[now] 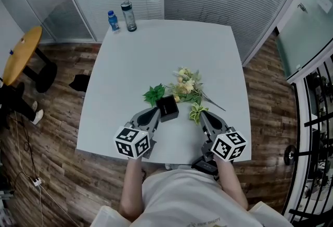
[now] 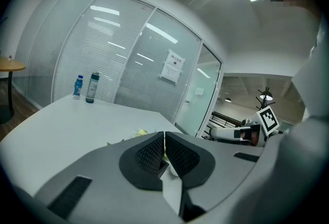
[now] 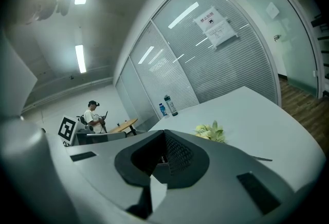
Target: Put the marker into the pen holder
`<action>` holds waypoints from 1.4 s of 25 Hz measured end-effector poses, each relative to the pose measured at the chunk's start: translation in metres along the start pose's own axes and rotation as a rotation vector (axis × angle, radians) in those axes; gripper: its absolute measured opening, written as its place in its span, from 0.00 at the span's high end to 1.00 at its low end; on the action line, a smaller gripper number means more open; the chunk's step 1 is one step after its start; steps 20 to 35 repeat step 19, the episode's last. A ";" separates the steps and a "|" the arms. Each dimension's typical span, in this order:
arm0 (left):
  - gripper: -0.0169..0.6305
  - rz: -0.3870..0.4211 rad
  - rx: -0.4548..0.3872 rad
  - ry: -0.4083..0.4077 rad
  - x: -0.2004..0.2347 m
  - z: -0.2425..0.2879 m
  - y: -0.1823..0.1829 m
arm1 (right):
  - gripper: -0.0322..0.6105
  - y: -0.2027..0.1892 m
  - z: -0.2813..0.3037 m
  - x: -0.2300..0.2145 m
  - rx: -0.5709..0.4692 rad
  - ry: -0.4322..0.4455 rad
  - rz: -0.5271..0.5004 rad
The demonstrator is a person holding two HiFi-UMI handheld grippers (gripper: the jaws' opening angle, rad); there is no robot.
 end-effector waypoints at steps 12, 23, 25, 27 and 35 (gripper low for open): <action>0.95 -0.009 0.025 -0.004 0.003 0.004 -0.005 | 0.93 -0.004 -0.001 -0.003 0.005 -0.013 0.011; 0.95 -0.015 0.038 -0.005 0.003 0.006 -0.008 | 0.93 -0.007 -0.005 -0.008 0.009 -0.024 0.025; 0.95 -0.015 0.038 -0.005 0.003 0.006 -0.008 | 0.93 -0.007 -0.005 -0.008 0.009 -0.024 0.025; 0.95 -0.015 0.038 -0.005 0.003 0.006 -0.008 | 0.93 -0.007 -0.005 -0.008 0.009 -0.024 0.025; 0.95 -0.015 0.038 -0.005 0.003 0.006 -0.008 | 0.93 -0.007 -0.005 -0.008 0.009 -0.024 0.025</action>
Point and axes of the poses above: the fingertips, and each gripper's own axes: z forward along the fingers, x to its left, y out of its top, the point moved 6 cm from there along -z, backward along the fingers, and after that the axes turned 9 degrees about y, right-handed, at the moved point
